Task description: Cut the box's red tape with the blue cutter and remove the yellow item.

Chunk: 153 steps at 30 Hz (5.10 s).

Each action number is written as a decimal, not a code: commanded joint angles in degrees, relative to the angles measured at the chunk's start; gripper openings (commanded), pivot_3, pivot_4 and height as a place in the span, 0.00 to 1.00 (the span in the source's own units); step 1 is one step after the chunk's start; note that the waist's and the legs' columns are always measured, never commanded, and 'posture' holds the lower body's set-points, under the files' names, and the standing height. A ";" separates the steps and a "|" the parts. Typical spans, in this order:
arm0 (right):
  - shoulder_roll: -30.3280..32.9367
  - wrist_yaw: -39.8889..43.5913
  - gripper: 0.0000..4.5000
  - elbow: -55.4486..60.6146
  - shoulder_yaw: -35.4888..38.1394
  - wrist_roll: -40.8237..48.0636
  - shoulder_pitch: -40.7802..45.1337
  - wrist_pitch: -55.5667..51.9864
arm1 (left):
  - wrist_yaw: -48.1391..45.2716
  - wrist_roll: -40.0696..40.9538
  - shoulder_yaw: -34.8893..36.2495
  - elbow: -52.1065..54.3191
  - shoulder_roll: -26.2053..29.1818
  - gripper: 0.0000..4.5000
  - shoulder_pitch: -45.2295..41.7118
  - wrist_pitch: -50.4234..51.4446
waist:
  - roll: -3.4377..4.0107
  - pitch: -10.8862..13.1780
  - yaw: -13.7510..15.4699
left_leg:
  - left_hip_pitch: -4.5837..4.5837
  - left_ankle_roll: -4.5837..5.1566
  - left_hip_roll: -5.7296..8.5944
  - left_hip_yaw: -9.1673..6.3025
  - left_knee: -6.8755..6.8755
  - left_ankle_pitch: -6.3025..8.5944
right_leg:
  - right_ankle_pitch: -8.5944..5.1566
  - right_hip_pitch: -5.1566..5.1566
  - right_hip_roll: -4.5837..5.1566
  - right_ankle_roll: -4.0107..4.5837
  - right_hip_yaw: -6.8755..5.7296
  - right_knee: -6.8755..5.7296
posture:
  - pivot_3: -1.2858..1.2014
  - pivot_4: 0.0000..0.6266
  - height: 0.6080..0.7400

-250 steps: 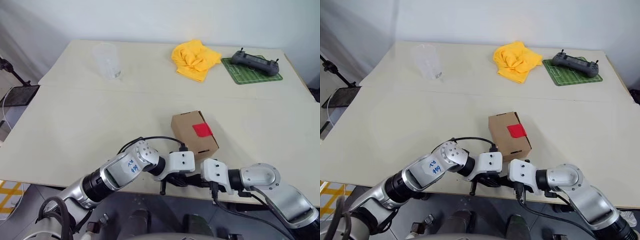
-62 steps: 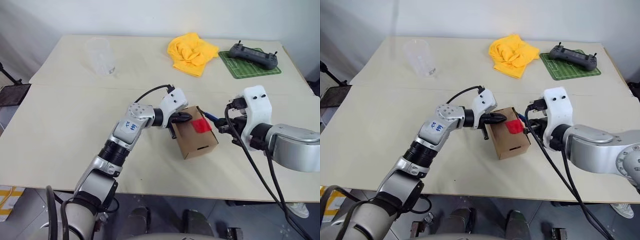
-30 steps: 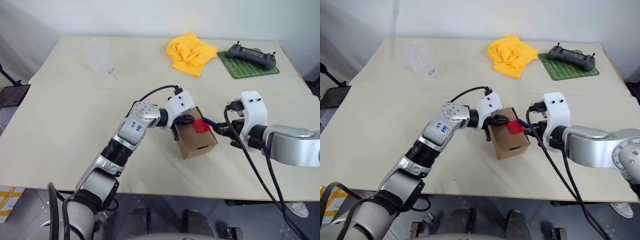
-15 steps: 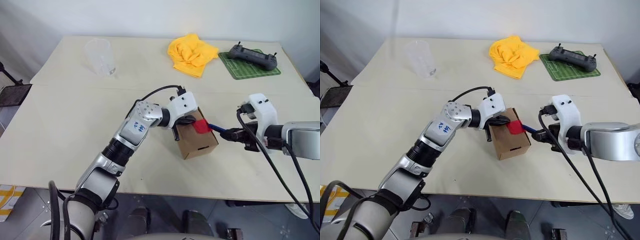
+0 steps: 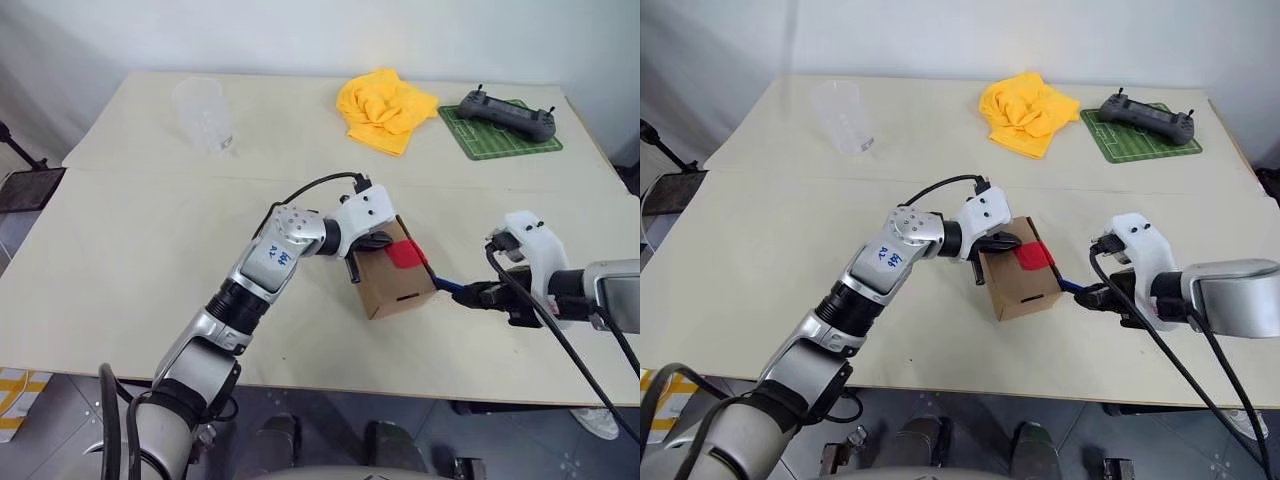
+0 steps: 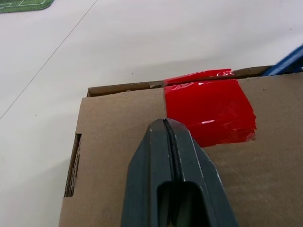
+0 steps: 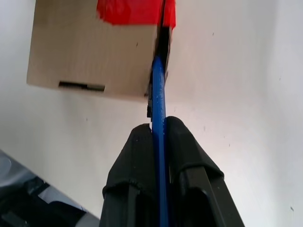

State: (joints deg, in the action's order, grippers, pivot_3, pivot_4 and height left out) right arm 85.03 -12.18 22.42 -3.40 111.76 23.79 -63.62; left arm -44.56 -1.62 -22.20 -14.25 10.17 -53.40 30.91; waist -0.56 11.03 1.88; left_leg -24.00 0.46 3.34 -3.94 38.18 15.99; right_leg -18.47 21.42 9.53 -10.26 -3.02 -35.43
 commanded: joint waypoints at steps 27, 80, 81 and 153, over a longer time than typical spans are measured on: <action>-33.18 26.64 0.02 -6.55 26.74 -64.68 -29.31 33.48 | -21.70 21.40 18.21 15.12 16.77 0.00 23.72 -19.35 | 0.17 0.02 0.06 | 0.09 0.01 0.18 0.25 0.02 -0.06 | 0.08 0.09 -0.02 -0.06 0.23 -0.13 | 0.52 0.24 1.00; -51.09 51.86 0.01 -5.83 -3.31 -94.23 -7.74 28.66 | -6.36 20.63 13.85 18.66 17.64 0.00 25.91 5.70 | 0.19 0.06 -1.05 | 0.69 -0.36 -0.04 0.51 -0.39 -0.10 | -0.03 0.11 -0.13 0.15 0.45 -0.43 | 0.52 0.24 1.00; -51.20 51.93 0.01 -6.18 -3.17 -94.34 -7.55 28.98 | -6.75 20.97 13.85 18.92 17.67 0.00 26.06 5.81 | 0.19 0.06 -0.93 | 0.69 -0.36 -0.04 0.51 -0.39 -0.10 | -0.03 0.10 -0.13 0.15 0.45 -0.43 | 0.52 0.24 1.00; -50.35 35.52 0.83 -7.24 8.81 -76.08 12.34 -19.72 | -14.21 12.63 2.55 8.43 12.98 0.00 14.19 -2.95 | 0.02 -0.24 -0.92 | 0.81 -0.32 -0.03 0.53 -0.54 -0.11 | -0.04 0.03 -0.09 0.20 0.40 -0.38 | 0.52 0.24 1.00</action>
State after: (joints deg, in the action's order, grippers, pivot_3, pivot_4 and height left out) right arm 35.59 23.80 13.29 5.19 35.22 33.77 -83.38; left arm -58.88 13.14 -17.11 -4.71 23.07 -40.92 26.73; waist -0.54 10.79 0.95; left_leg -23.19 0.13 3.31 -3.38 37.64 15.88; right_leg -18.51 21.46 9.44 -10.06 -2.61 -35.81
